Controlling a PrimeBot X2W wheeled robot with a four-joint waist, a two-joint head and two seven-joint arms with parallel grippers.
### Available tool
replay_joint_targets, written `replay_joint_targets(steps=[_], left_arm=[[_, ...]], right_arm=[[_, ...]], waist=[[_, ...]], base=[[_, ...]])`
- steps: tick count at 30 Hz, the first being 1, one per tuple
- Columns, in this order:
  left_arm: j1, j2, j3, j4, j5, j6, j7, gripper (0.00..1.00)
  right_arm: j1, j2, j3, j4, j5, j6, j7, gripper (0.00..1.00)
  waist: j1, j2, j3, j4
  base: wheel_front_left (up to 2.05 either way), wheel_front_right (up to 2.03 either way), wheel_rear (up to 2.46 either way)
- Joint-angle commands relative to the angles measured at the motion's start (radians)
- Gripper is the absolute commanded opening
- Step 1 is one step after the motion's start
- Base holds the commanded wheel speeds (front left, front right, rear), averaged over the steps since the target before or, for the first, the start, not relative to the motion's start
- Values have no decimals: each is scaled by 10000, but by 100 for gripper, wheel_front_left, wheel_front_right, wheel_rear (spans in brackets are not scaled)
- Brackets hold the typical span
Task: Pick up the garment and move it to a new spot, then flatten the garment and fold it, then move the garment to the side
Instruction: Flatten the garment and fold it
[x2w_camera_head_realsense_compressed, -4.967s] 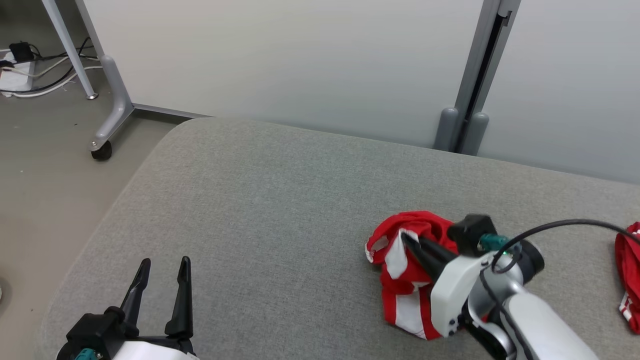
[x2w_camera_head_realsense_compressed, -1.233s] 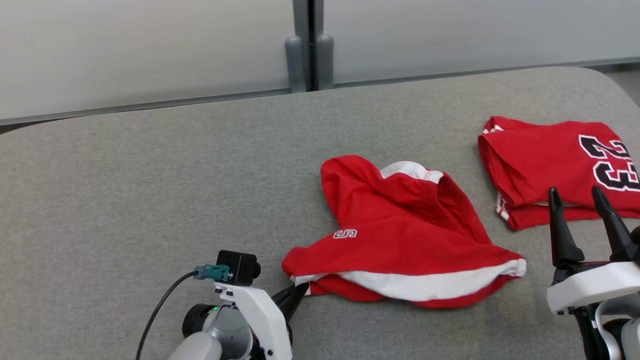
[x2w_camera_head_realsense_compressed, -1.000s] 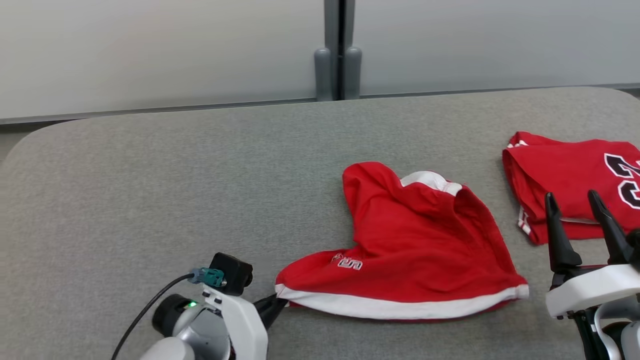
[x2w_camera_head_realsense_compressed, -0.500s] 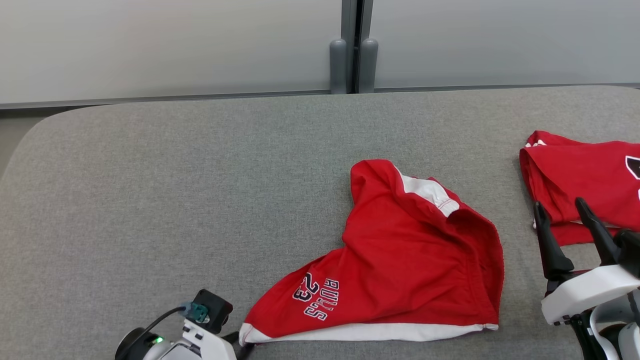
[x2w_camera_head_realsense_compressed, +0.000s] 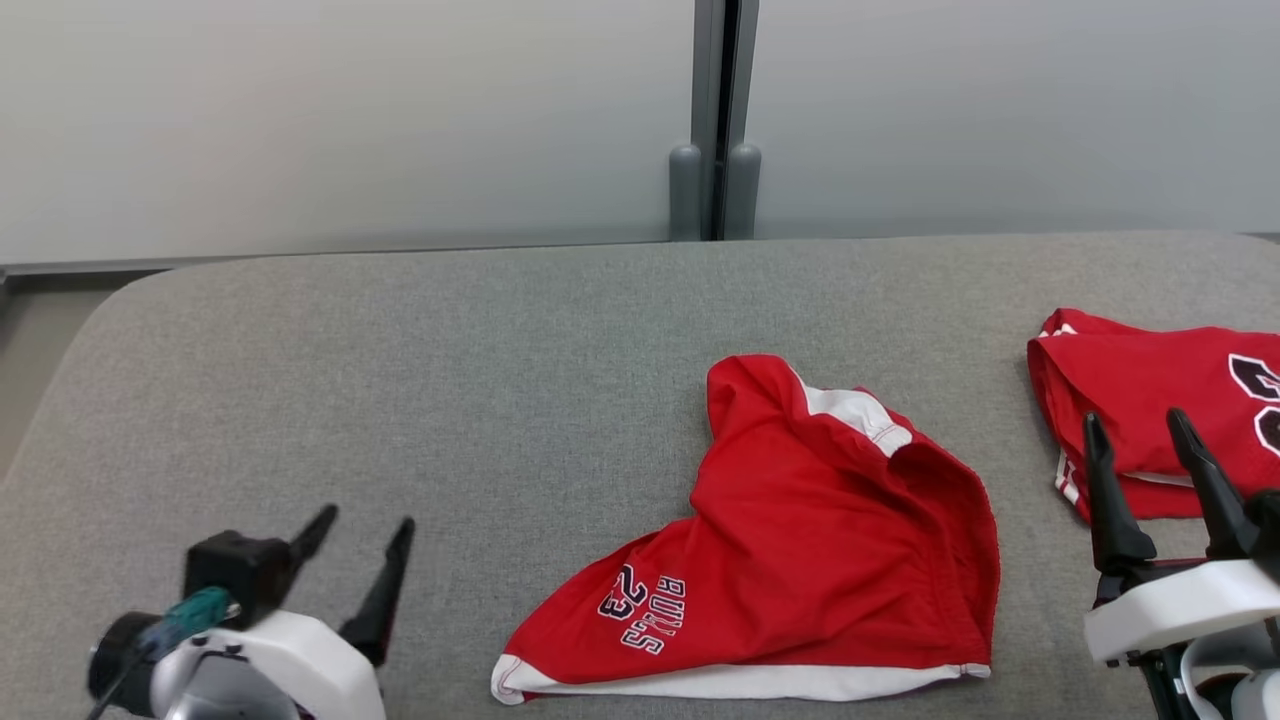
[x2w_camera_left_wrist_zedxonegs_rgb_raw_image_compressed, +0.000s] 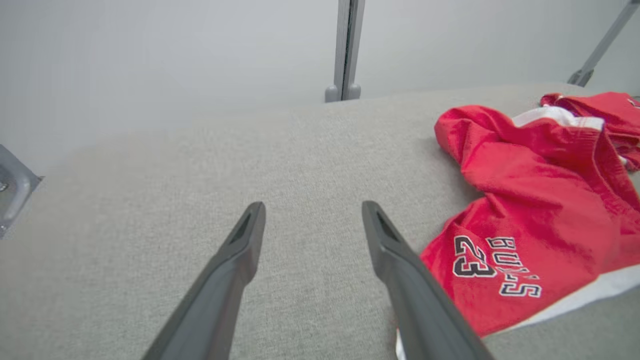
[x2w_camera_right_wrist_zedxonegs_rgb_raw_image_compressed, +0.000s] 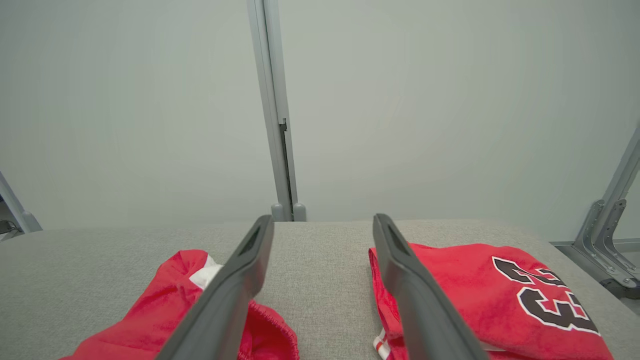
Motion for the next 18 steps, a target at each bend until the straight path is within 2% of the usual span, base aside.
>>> replay_joint_targets(steps=[1, 6, 7, 11, 18], left_arm=[[146, 2, 298, -153, 162, 230, -569, 100], [521, -233, 1051, -648, 361, 605, -2440, 100], [521, -233, 1051, -648, 361, 605, -2440, 100], [988, -480, 1431, -742, 317, 807, -3530, 100], [1460, -913, 1577, -229, 380, 517, -4177, 100]], right_arm=[[148, 17, -23, 7, -98, 4, -151, 100], [489, 161, -6, -42, -206, 4, -457, 100], [489, 161, -6, -42, -206, 4, -457, 100], [762, 231, 79, -104, -170, 4, -673, 100], [848, 150, 567, -188, 9, 4, -769, 100]], waist=[[0, -1, -149, 2], [0, -1, -355, -27], [0, -1, -355, -27], [0, -1, -495, -54], [0, -1, -581, -112]], base=[[0, 0, 0], [0, 0, 0], [0, 0, 0], [0, 0, 0], [0, 0, 0]])
